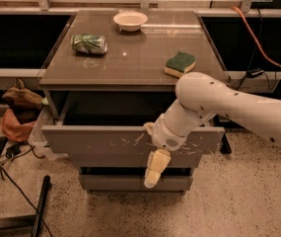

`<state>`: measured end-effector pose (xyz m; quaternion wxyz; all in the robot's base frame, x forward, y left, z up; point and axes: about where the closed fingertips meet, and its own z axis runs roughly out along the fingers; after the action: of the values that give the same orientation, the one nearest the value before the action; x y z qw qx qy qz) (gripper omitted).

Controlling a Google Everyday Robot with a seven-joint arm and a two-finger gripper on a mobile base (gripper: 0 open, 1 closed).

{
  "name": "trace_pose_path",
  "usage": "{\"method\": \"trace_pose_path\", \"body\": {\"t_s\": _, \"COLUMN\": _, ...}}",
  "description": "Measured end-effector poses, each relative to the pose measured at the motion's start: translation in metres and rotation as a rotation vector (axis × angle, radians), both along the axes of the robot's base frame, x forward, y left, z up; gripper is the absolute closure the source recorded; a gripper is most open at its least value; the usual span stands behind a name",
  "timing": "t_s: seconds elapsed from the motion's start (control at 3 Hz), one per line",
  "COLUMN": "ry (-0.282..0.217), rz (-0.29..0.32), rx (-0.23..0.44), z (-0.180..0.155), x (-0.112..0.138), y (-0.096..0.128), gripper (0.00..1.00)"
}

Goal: Open top drawer

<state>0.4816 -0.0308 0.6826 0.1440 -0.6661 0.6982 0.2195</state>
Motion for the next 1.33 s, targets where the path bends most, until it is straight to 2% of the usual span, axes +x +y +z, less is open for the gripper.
{"method": "trace_pose_path", "body": {"t_s": 0.67, "ry": -0.018, "rz": -0.003, "rx": 0.001, "z": 0.008, "x": 0.004, "y": 0.000, "gripper": 0.00}}
{"method": "trace_pose_path", "body": {"t_s": 1.0, "ry": -0.097, "rz": -0.010, "rx": -0.017, "z": 0.032, "x": 0.019, "y": -0.002, "gripper": 0.00}}
{"method": "trace_pose_path", "body": {"t_s": 1.33, "ry": -0.146, "rz": -0.016, "rx": -0.032, "z": 0.042, "x": 0.035, "y": -0.006, "gripper": 0.00}}
